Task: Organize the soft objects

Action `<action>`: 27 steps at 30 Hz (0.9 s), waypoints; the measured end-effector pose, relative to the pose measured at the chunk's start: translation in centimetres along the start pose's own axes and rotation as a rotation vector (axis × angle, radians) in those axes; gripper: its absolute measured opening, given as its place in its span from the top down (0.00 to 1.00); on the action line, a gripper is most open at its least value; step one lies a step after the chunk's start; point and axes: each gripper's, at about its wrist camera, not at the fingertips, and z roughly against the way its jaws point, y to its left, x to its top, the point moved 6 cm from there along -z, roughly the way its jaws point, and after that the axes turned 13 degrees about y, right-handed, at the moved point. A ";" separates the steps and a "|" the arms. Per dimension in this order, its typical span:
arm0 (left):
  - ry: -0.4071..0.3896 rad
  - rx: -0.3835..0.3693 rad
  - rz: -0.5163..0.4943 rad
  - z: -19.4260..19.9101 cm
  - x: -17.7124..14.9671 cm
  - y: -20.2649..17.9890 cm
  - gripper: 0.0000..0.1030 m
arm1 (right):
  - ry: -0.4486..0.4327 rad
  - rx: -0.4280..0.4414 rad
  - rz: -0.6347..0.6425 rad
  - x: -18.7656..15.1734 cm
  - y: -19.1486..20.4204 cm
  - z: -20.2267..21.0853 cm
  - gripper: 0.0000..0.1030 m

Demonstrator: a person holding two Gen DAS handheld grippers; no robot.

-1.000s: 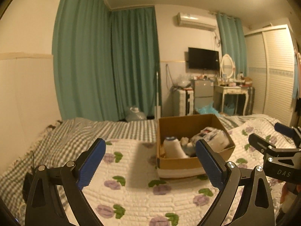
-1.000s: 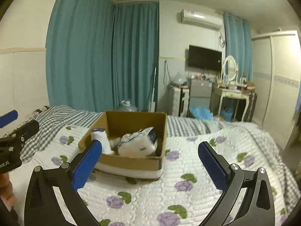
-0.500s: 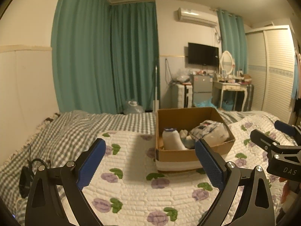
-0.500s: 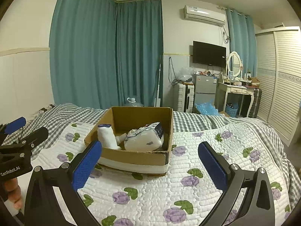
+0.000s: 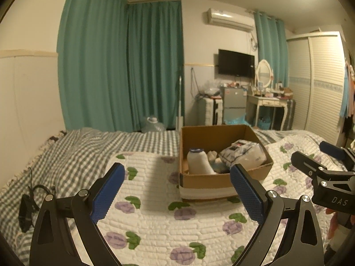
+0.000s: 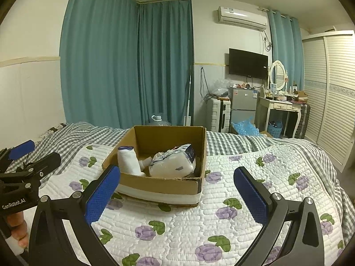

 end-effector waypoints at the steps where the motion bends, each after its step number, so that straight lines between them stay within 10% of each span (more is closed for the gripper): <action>1: 0.001 0.000 0.000 0.0 0.0 0.0 0.05 | 0.000 0.000 0.000 0.0 0.0 0.0 0.00; 27: 0.008 -0.001 -0.012 -0.1 -0.1 0.1 0.05 | 0.010 0.006 -0.009 -0.2 0.1 0.1 0.00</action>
